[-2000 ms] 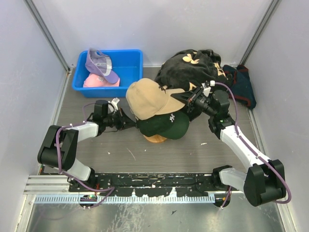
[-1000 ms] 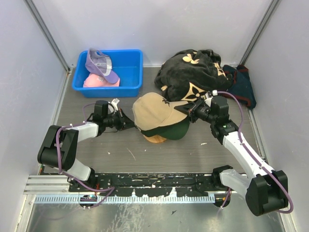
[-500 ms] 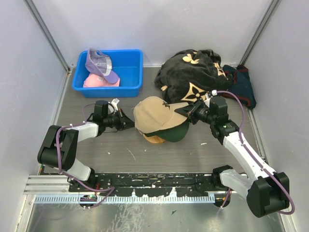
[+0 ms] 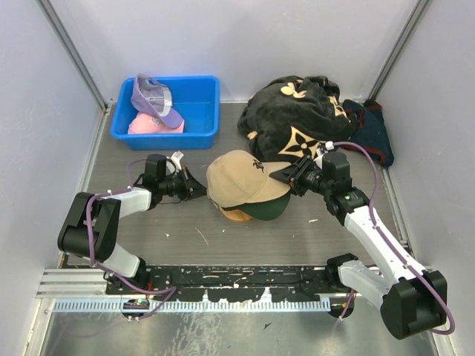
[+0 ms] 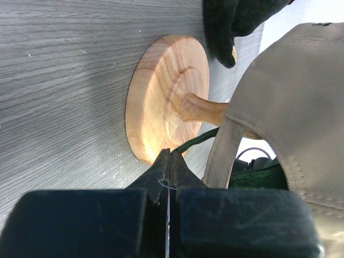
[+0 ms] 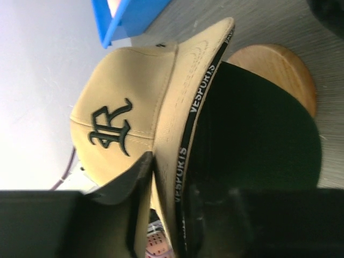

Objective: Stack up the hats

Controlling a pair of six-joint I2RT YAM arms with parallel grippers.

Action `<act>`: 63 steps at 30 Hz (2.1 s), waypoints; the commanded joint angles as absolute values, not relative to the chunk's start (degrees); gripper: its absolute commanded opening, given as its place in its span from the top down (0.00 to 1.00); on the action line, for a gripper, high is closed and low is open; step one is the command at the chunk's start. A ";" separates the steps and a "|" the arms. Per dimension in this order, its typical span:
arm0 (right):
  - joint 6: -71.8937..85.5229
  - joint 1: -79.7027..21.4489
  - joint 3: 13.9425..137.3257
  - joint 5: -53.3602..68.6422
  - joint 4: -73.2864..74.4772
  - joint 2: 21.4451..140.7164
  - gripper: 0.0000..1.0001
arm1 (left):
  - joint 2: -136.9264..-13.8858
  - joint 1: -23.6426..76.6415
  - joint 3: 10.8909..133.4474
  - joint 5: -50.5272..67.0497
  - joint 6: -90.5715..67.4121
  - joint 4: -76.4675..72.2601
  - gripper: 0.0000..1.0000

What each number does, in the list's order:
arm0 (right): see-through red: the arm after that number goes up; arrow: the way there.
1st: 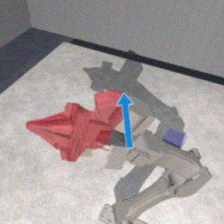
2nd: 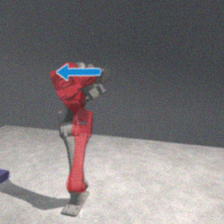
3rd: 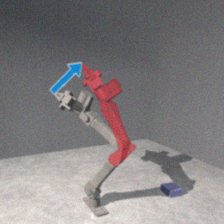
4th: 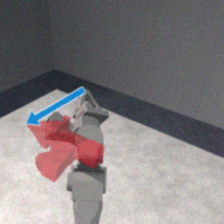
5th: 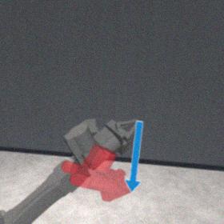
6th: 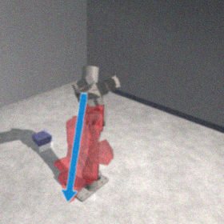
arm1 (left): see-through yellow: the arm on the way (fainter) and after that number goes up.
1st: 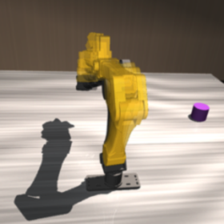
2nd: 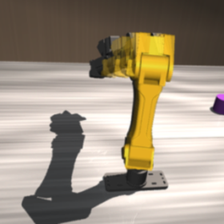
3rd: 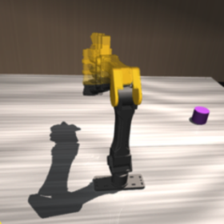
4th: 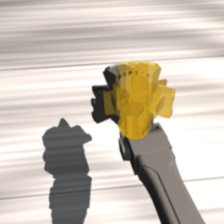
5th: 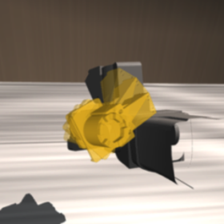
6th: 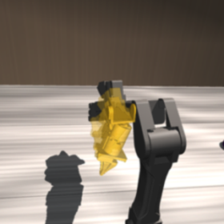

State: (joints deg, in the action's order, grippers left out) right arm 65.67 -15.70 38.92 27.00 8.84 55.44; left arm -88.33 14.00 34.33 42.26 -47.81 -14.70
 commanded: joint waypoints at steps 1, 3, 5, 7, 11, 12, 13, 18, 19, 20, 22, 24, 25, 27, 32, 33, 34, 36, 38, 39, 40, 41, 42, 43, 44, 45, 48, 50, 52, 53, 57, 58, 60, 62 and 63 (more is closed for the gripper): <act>61.54 -16.44 38.29 26.81 15.67 54.98 0.64 | -88.53 14.00 32.53 41.22 -47.04 -14.85 1.00; 61.35 -16.47 38.47 26.99 16.17 54.60 0.60 | -88.59 13.98 32.51 41.25 -47.11 -14.79 1.00; 61.12 -16.44 38.69 27.09 17.08 54.00 0.57 | -88.51 14.06 32.48 41.36 -47.04 -14.70 1.00; 60.88 -16.46 38.70 27.09 18.21 53.22 0.55 | -88.40 14.02 32.36 41.33 -47.02 -14.59 1.00; 60.44 -16.36 38.79 26.57 20.72 51.14 0.54 | -88.39 14.04 32.23 41.43 -46.85 -14.41 1.00; 60.24 -16.35 38.85 26.45 21.32 50.60 0.54 | -88.49 14.06 32.23 41.40 -46.80 -14.35 1.00; 60.07 -16.35 38.85 26.31 22.02 50.09 0.54 | -88.52 14.04 32.19 41.54 -46.72 -14.26 1.00; 59.61 -16.37 39.05 25.96 24.58 47.95 0.54 | -88.70 14.05 32.17 41.63 -46.58 -14.15 1.00; 59.59 -16.35 39.10 25.94 24.99 47.70 0.54 | -88.74 13.99 32.22 41.62 -46.58 -14.11 1.00; 59.52 -16.36 39.11 25.93 25.47 47.38 0.54 | -88.72 14.04 32.30 41.68 -46.58 -14.07 1.00; 59.35 -16.41 39.24 26.19 26.44 46.76 0.53 | -88.68 14.05 32.30 41.68 -46.52 -13.94 1.00; 59.08 -16.34 39.19 25.95 27.77 45.97 0.59 | -88.61 14.02 32.33 41.72 -46.33 -13.73 1.00; 59.01 -16.39 39.09 25.85 28.19 45.54 0.68 | -88.63 14.04 32.29 41.70 -46.24 -13.63 1.00; 59.05 -16.36 38.53 25.82 28.60 44.76 0.87 | -88.75 14.09 32.34 41.73 -46.18 -13.62 1.00; 60.09 -16.35 37.58 26.44 28.56 43.97 1.00 | -88.92 14.15 32.42 41.64 -46.32 -13.71 1.00; 60.51 -16.35 37.32 26.71 28.56 43.79 1.00 | -88.88 14.14 32.40 41.65 -46.39 -13.72 1.00; 60.88 -16.35 37.02 26.95 28.50 43.71 1.00 | -88.77 14.19 32.35 41.59 -46.47 -13.71 1.00; 61.54 -16.36 36.19 26.89 28.48 42.79 1.00 | -88.63 14.29 32.28 41.45 -46.58 -13.71 1.00; 62.57 -16.35 34.65 26.30 28.08 41.33 1.00 | -88.30 14.58 32.05 41.17 -46.79 -13.58 1.00; 63.31 -16.39 33.66 25.88 27.43 40.53 1.00 | -88.18 14.78 31.90 41.08 -47.05 -13.62 1.00; 64.15 -16.35 32.64 25.54 26.76 39.73 1.00 | -88.00 14.90 31.72 41.03 -47.21 -13.62 1.00; 65.05 -16.35 31.50 24.91 26.04 38.95 1.00 | -87.81 15.17 31.53 40.83 -47.39 -13.62 1.00; 65.66 -16.36 30.66 24.10 25.61 38.27 0.99 | -87.59 15.43 31.35 40.70 -47.50 -13.62 1.00; 66.07 -16.36 29.87 23.02 25.34 37.58 1.00 | -87.43 15.63 31.20 40.57 -47.59 -13.62 1.00; 66.29 -16.35 29.34 22.03 24.99 37.08 1.00 | -87.31 15.83 30.94 40.44 -47.71 -13.50 1.00; 66.30 -16.35 29.06 21.19 24.87 36.87 1.00 | -87.13 16.02 30.74 40.42 -47.80 -13.34 1.00; 64.97 -16.35 29.45 18.76 25.86 37.48 1.00 | -86.24 16.43 29.71 40.02 -47.80 -12.67 1.00; 63.71 -16.36 30.04 17.51 26.61 38.23 1.00 | -85.25 16.70 28.63 39.83 -47.89 -12.20 1.00; 62.85 -16.36 30.57 16.07 26.98 38.84 1.00 | -83.96 16.81 27.95 39.52 -47.86 -11.44 1.00; 62.46 -16.35 30.87 15.40 27.42 39.18 1.00 | -83.49 16.87 27.66 39.40 -47.77 -11.02 1.00; 61.06 -16.36 30.88 13.41 29.22 40.63 1.00 | -81.81 17.01 26.97 38.92 -47.14 -9.17 1.00; 60.67 -16.35 30.49 13.15 29.15 40.88 1.00 | -81.46 16.97 26.78 38.77 -47.04 -8.87 1.00; 60.03 -16.36 29.45 13.42 28.50 41.53 1.00 | -80.94 16.98 26.48 38.66 -46.87 -8.35 1.00; 59.36 -16.35 28.39 14.62 27.36 42.50 1.00 | -80.63 16.96 26.28 38.48 -46.69 -7.98 1.00; 59.01 -16.37 28.18 15.18 27.27 43.06 1.00 | -80.42 17.01 26.20 38.43 -46.63 -7.80 1.00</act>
